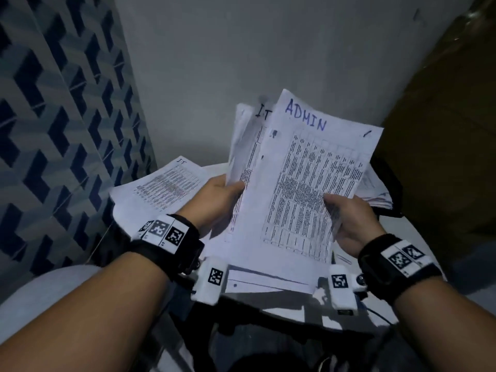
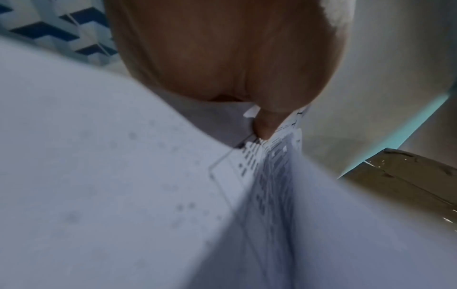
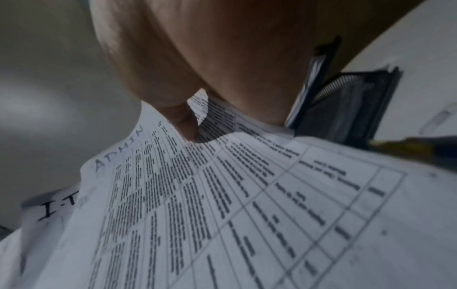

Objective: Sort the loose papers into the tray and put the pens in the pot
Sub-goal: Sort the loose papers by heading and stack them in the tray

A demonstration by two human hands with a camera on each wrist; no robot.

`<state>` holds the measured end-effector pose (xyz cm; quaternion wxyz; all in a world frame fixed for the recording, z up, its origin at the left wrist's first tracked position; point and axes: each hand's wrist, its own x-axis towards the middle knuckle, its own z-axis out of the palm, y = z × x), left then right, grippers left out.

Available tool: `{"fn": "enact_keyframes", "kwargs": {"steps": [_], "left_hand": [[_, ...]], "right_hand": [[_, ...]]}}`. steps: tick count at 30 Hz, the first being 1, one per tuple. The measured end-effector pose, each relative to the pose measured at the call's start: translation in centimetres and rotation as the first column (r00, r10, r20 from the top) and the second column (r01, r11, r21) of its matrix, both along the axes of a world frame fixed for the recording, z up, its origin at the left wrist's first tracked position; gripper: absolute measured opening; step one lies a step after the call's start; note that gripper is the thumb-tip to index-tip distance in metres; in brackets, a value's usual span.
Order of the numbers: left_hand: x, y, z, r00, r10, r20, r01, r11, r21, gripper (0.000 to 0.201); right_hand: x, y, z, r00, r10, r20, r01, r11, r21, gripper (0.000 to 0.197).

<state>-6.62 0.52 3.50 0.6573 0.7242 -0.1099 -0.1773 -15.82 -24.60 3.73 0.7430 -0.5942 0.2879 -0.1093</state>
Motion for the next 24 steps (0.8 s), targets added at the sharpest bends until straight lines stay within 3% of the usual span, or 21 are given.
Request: {"fn": "enact_keyframes", "kwargs": {"steps": [3, 7, 10, 12, 14, 17, 20, 24], "left_hand": [[-0.6, 0.3, -0.9, 0.998, 0.031, -0.05, -0.03, 0.999, 0.025, 0.037], [1.0, 1.6, -1.9, 0.987, 0.123, -0.105, -0.115, 0.99, 0.078, 0.061], [3.2, 2.3, -2.5, 0.987, 0.124, -0.102, -0.107, 0.983, 0.151, 0.049], [5.3, 3.1, -3.7, 0.994, 0.103, -0.045, -0.085, 0.951, 0.297, 0.035], [7.3, 4.2, -5.4, 0.993, 0.113, 0.039, -0.117, 0.861, 0.495, 0.024], [10.5, 6.2, -9.0, 0.995, 0.067, 0.074, -0.1, 0.624, 0.775, 0.019], [12.3, 7.6, -12.7, 0.996, 0.081, 0.039, -0.071, 0.444, 0.893, 0.045], [13.7, 7.5, -16.2, 0.995, 0.046, 0.083, -0.092, 0.267, 0.959, 0.044]], "right_hand": [[-0.1, 2.2, -0.2, 0.996, 0.072, -0.054, -0.064, 0.989, 0.137, 0.021], [0.7, 3.3, -1.4, 0.983, 0.152, -0.108, -0.144, 0.987, 0.073, 0.016], [2.0, 3.0, -2.7, 0.984, 0.096, -0.148, -0.096, 0.995, 0.002, 0.014], [2.8, 2.6, -3.5, 0.988, 0.046, -0.15, -0.05, 0.999, -0.021, 0.012], [3.4, 2.4, -4.3, 0.984, 0.02, -0.175, -0.029, 0.998, -0.048, 0.025], [4.2, 2.2, -5.7, 0.982, -0.005, -0.19, -0.014, 0.995, -0.097, 0.038], [5.1, 1.8, -7.3, 0.975, -0.028, -0.218, 0.0, 0.992, -0.128, 0.031], [6.3, 1.6, -8.5, 0.967, -0.006, -0.256, -0.025, 0.993, -0.117, 0.03]]}}
